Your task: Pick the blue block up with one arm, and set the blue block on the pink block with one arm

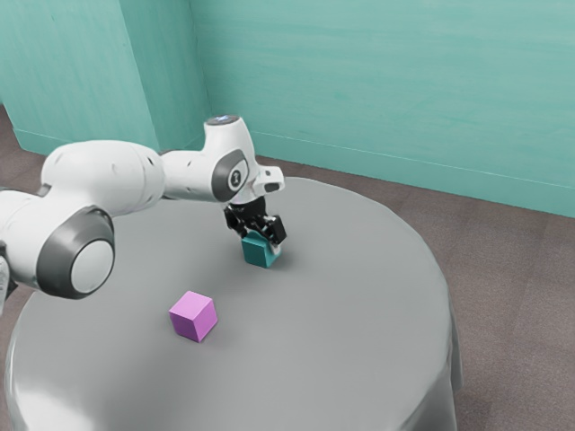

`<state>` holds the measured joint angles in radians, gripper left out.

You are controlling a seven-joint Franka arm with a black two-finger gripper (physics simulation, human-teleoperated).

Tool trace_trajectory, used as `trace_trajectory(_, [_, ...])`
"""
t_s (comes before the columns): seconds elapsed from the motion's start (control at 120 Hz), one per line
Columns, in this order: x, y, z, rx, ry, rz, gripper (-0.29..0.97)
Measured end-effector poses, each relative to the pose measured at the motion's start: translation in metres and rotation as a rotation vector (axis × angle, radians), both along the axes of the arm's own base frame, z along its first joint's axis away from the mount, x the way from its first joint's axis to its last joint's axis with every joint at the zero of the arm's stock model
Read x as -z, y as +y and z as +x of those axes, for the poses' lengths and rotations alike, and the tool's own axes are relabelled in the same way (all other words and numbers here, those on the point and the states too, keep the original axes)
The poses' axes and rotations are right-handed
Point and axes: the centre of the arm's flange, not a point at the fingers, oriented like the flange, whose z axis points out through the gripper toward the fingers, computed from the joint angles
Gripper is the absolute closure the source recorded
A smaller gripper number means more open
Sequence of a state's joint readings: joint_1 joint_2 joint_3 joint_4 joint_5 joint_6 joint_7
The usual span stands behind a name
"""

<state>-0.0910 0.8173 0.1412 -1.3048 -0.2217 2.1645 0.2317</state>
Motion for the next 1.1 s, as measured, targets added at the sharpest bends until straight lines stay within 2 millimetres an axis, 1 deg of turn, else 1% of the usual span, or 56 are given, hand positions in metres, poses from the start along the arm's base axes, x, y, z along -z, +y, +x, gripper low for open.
trace_trajectory(0.092, [0.004,0.000,0.001,0.012,0.002,0.000,0.00])
trace_trajectory(0.208, [0.004,-0.005,0.000,0.018,0.001,-0.016,0.01])
trace_trajectory(0.325, [0.003,-0.003,-0.002,0.017,0.002,-0.029,0.20])
trace_trajectory(0.392, [0.003,-0.003,-0.002,0.017,0.002,-0.030,0.28])
trace_trajectory(0.425, [-0.001,-0.004,-0.003,0.019,-0.001,-0.031,0.31])
trace_trajectory(0.458, [-0.011,-0.007,-0.008,0.024,-0.002,-0.032,0.32])
trace_trajectory(0.475, [-0.020,-0.009,-0.014,0.026,-0.002,-0.032,0.33])
trace_trajectory(0.533, [-0.072,-0.009,-0.050,0.023,-0.010,-0.030,0.33])
trace_trajectory(0.558, [-0.095,-0.009,-0.071,0.025,-0.013,-0.023,0.33])
trace_trajectory(0.583, [-0.113,-0.010,-0.092,0.024,-0.013,-0.019,0.33])
trace_trajectory(0.608, [-0.127,-0.010,-0.113,0.022,-0.012,-0.017,0.33])
trace_trajectory(0.642, [-0.143,-0.009,-0.146,0.015,-0.008,-0.021,0.33])
trace_trajectory(0.7, [-0.158,-0.005,-0.195,-0.005,0.001,-0.028,0.33])
trace_trajectory(0.75, [-0.162,-0.002,-0.227,-0.028,0.012,-0.033,0.33])
trace_trajectory(0.775, [-0.160,-0.001,-0.239,-0.040,0.020,-0.034,0.33])
trace_trajectory(0.867, [-0.154,-0.004,-0.264,-0.071,0.044,-0.035,0.33])
trace_trajectory(0.942, [-0.141,-0.006,-0.268,-0.100,0.074,-0.030,0.33])
trace_trajectory(1.017, [-0.123,-0.006,-0.264,-0.136,0.113,-0.023,0.33])
trace_trajectory(1.1, [-0.112,-0.006,-0.255,-0.179,0.136,-0.016,0.33])
